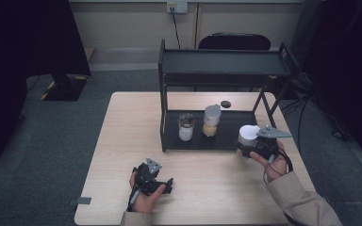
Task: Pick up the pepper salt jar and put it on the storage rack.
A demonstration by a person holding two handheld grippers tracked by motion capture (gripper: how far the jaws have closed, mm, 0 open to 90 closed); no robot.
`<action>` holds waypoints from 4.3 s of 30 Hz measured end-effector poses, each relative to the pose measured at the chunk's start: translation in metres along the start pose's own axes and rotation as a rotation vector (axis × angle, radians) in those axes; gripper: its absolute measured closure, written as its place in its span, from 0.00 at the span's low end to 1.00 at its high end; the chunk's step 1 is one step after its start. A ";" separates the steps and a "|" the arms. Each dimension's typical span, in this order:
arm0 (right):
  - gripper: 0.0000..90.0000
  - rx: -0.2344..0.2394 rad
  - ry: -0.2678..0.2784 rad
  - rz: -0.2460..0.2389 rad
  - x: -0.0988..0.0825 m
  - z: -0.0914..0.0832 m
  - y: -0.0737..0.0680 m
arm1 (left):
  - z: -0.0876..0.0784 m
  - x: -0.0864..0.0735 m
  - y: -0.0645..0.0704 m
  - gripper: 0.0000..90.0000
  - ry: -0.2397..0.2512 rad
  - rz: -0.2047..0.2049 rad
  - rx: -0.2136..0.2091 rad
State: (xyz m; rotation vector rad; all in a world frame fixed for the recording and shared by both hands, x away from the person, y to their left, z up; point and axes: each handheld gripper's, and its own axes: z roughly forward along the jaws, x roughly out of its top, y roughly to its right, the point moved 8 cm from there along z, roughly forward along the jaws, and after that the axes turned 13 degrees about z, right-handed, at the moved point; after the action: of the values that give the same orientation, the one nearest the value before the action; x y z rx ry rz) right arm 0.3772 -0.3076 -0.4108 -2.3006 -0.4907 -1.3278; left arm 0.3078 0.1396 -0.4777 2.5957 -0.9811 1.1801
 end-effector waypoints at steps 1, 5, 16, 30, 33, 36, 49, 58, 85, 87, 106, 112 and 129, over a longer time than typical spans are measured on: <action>0.33 -0.001 0.001 0.000 0.001 0.001 0.000 | 0.000 0.000 0.000 0.00 0.000 0.000 0.000; 0.33 -0.009 0.001 -0.006 0.004 0.008 0.000 | 0.000 0.000 0.000 0.00 0.000 0.000 0.000; 0.33 -0.026 -0.020 0.003 0.010 0.027 0.005 | 0.000 0.000 0.000 0.00 0.000 0.000 0.000; 0.33 -0.042 -0.014 0.022 0.019 0.047 0.009 | 0.000 0.000 0.000 0.00 0.000 0.000 0.000; 0.33 -0.052 -0.014 0.019 0.021 0.051 0.010 | 0.000 0.000 0.000 0.00 0.000 0.000 0.000; 0.33 -0.054 -0.014 0.019 0.023 0.055 0.012 | 0.000 0.000 0.000 0.00 -0.001 0.000 0.000; 0.33 -0.094 -0.002 0.048 0.030 0.072 0.020 | 0.000 0.000 0.000 0.00 0.001 0.000 0.000; 0.33 -0.112 0.003 0.054 0.039 0.083 0.025 | 0.000 0.000 0.000 0.00 0.000 0.000 0.000; 0.33 -0.141 0.023 0.080 0.043 0.110 0.040 | 0.000 0.000 0.000 0.00 0.000 0.000 0.000; 0.33 -0.141 0.026 0.081 0.044 0.111 0.040 | 0.000 0.000 0.000 0.00 0.000 0.000 0.000; 0.33 -0.126 0.035 0.080 0.039 0.116 0.046 | 0.000 0.000 0.000 0.00 0.000 0.000 0.000; 0.33 -0.122 0.028 0.077 0.039 0.114 0.047 | 0.000 0.000 0.000 0.00 0.000 0.000 0.000; 0.34 -0.145 -0.019 0.051 0.038 0.108 0.043 | 0.000 0.000 0.000 0.00 0.000 0.000 0.000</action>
State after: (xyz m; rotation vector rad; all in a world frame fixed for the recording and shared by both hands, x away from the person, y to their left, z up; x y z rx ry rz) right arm 0.4953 -0.2831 -0.4339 -2.4273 -0.3500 -1.3586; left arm 0.3078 0.1396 -0.4777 2.5959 -0.9812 1.1800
